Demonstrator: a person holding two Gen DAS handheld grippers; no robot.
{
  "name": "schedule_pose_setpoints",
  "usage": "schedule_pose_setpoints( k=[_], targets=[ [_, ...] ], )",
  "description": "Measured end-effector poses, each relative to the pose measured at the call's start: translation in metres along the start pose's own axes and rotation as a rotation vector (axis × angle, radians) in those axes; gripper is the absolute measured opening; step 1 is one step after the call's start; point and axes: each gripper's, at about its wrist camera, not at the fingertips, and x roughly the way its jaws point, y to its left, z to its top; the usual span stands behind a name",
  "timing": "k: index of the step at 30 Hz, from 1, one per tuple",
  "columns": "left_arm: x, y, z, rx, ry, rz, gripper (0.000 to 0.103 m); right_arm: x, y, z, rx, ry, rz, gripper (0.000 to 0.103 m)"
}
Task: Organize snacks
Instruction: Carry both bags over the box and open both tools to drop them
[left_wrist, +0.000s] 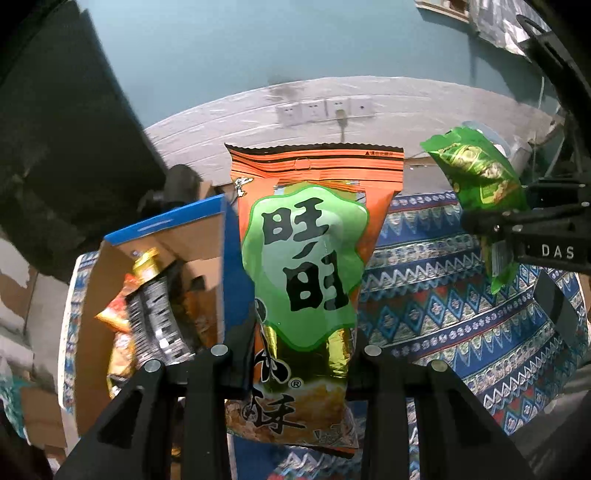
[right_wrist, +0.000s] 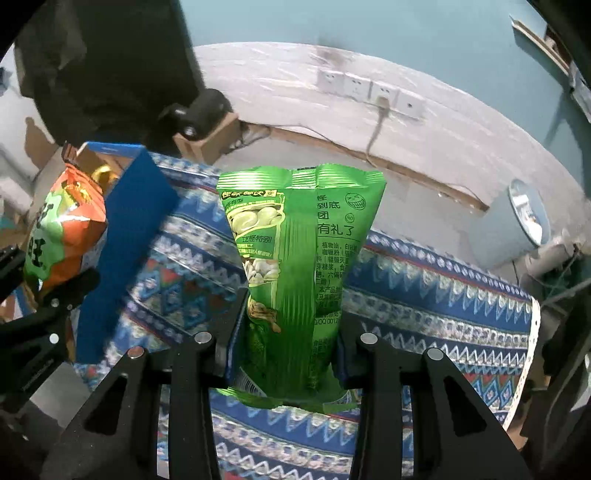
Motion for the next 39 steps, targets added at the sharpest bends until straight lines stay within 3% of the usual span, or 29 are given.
schedule_pose_setpoints(
  k=[21,39],
  targets=[
    [-0.042,0.099,-0.024,-0.137,-0.054,0.055,0.034,-0.012,0.106,0.054,-0.125,-0.038,0.126,0.037],
    [-0.009,0.208,-0.064,-0.361,0.023,0.106,0.034,0.027,0.194,0.094,-0.214,0.004,0.201,0.037]
  ],
)
